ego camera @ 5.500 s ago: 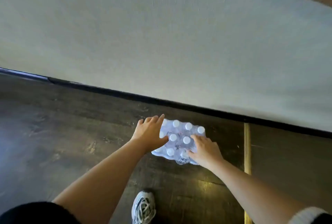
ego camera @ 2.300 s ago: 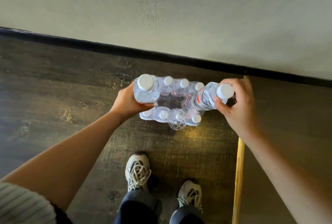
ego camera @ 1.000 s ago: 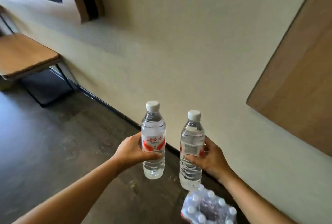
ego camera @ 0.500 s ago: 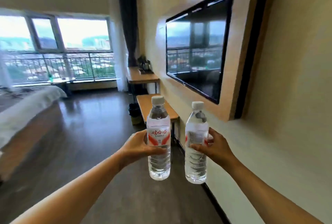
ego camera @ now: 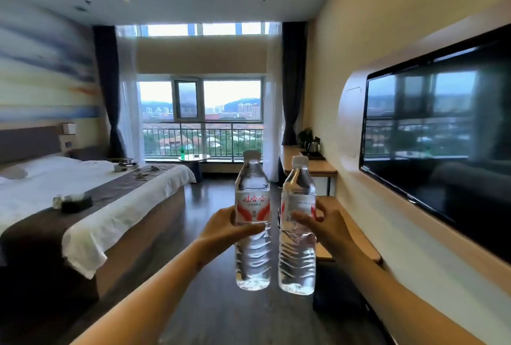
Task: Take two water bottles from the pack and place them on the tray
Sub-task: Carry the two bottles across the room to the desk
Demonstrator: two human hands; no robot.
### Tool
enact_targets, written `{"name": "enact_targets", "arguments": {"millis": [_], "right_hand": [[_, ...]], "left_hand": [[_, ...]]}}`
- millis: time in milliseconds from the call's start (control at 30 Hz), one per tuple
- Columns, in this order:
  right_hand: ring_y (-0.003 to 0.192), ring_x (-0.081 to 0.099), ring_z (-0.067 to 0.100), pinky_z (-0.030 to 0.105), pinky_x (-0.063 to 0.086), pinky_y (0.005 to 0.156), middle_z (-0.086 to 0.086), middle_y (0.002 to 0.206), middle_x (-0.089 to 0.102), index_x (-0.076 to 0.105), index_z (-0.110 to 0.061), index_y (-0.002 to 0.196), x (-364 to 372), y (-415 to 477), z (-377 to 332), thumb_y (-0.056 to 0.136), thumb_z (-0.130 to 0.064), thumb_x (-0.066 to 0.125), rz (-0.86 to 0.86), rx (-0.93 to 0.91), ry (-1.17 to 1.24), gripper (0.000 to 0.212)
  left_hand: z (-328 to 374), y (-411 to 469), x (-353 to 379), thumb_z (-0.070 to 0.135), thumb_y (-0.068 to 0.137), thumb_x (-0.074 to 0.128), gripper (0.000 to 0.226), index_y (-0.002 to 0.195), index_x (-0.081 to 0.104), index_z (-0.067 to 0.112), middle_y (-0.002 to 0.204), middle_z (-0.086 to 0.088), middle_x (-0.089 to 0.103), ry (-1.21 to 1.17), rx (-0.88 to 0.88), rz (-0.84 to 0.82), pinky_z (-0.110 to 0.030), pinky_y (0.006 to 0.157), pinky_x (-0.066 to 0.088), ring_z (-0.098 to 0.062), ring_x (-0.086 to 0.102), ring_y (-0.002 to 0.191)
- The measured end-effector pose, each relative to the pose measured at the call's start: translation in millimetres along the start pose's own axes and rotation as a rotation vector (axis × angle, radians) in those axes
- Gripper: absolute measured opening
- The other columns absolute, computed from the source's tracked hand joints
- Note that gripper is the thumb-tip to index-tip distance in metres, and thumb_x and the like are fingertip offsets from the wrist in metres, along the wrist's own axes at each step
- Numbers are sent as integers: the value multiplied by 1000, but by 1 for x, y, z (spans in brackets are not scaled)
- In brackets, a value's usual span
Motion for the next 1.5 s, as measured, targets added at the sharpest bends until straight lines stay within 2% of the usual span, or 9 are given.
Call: {"name": "enact_targets", "arguments": {"millis": [100, 233, 333, 467, 633, 800, 1133, 1367, 1500], "right_hand": [[89, 67, 26, 46, 56, 81, 12, 104, 68, 61, -24, 95, 8, 82, 34, 71, -34, 71, -26, 12, 60, 28], [88, 67, 24, 33, 55, 72, 10, 104, 67, 61, -17, 104, 14, 203, 78, 72, -33, 70, -76, 30, 87, 37], [77, 67, 19, 27, 53, 63, 8, 92, 69, 62, -8, 106, 33, 291, 104, 73, -30, 70, -125, 6, 78, 41], [77, 68, 28, 42, 57, 67, 11, 91, 69, 62, -13, 101, 82, 391, 141, 64, -40, 71, -178, -2, 131, 47], [84, 68, 32, 52, 56, 76, 16, 103, 68, 60, -13, 108, 148, 509, 207, 50, -54, 68, -211, 11, 159, 72], [81, 69, 34, 57, 55, 78, 17, 98, 70, 63, -12, 107, 189, 652, 272, 47, -56, 69, -135, 59, 125, 75], [91, 65, 38, 52, 51, 85, 17, 94, 70, 65, -22, 83, 157, 911, 399, 75, -30, 69, 196, 141, 73, 12], [79, 61, 53, 62, 50, 71, 33, 91, 66, 64, -16, 82, 177, 1118, 512, 64, -43, 74, 234, 70, 101, 33], [70, 70, 30, 40, 58, 58, 17, 89, 72, 63, -28, 77, 193, 1257, 557, 64, -43, 68, 209, 64, 95, 21]], "left_hand": [[-30, 76, -12, 60, 49, 69, 46, 84, 61, 30, 84, 5, 69, 9, -11, 45, -29, 75, 55, -12, 67, 75], [-67, 180, -33, 55, 48, 72, 40, 73, 60, 26, 66, 10, 68, -36, -63, 109, -27, 68, 52, -12, 65, 67], [-103, 243, -57, 48, 51, 77, 40, 80, 67, 24, 79, 0, 75, -169, -149, 180, -40, 80, 54, -29, 69, 83], [-160, 320, -97, 37, 65, 77, 28, 85, 66, 20, 77, -2, 70, -195, -205, 252, -43, 85, 50, -25, 65, 78], [-246, 435, -144, 32, 64, 74, 41, 100, 59, 18, 77, 1, 76, -319, -182, 237, -21, 59, 56, -15, 72, 71], [-336, 578, -185, 34, 62, 74, 43, 98, 61, 15, 74, 2, 76, -327, -167, 230, -22, 59, 56, -15, 72, 68], [-460, 907, -164, 57, 57, 66, 38, 77, 69, 25, 73, 7, 74, -154, -88, -56, -34, 78, 54, -14, 69, 73], [-561, 1126, -157, 62, 53, 60, 48, 84, 64, 26, 77, 10, 72, -153, -62, -79, -20, 69, 52, -3, 68, 68], [-613, 1248, -191, 60, 54, 62, 43, 77, 66, 24, 68, 11, 73, -146, -90, -40, -21, 66, 53, -5, 68, 65]]}}
Point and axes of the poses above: each hand's wrist, its own y-axis towards the middle knuckle, its own x-axis out of the palm, z = x × y, the point moved 2 cm from there along y, towards the middle knuckle
